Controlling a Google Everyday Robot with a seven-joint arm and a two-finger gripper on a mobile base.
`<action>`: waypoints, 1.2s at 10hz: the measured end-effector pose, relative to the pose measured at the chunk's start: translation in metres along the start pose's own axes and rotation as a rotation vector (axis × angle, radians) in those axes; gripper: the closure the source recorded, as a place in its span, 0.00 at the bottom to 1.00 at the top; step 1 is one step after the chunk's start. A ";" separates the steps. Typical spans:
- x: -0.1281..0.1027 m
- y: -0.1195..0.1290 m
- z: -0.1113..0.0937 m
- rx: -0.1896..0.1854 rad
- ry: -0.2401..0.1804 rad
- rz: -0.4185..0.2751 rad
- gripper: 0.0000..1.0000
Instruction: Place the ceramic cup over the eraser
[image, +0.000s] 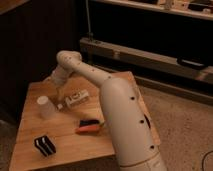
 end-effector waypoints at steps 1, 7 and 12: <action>-0.010 0.002 0.001 -0.025 0.003 -0.016 0.20; -0.027 0.006 0.016 -0.119 -0.008 -0.053 0.20; -0.034 0.013 0.025 -0.146 -0.031 -0.074 0.20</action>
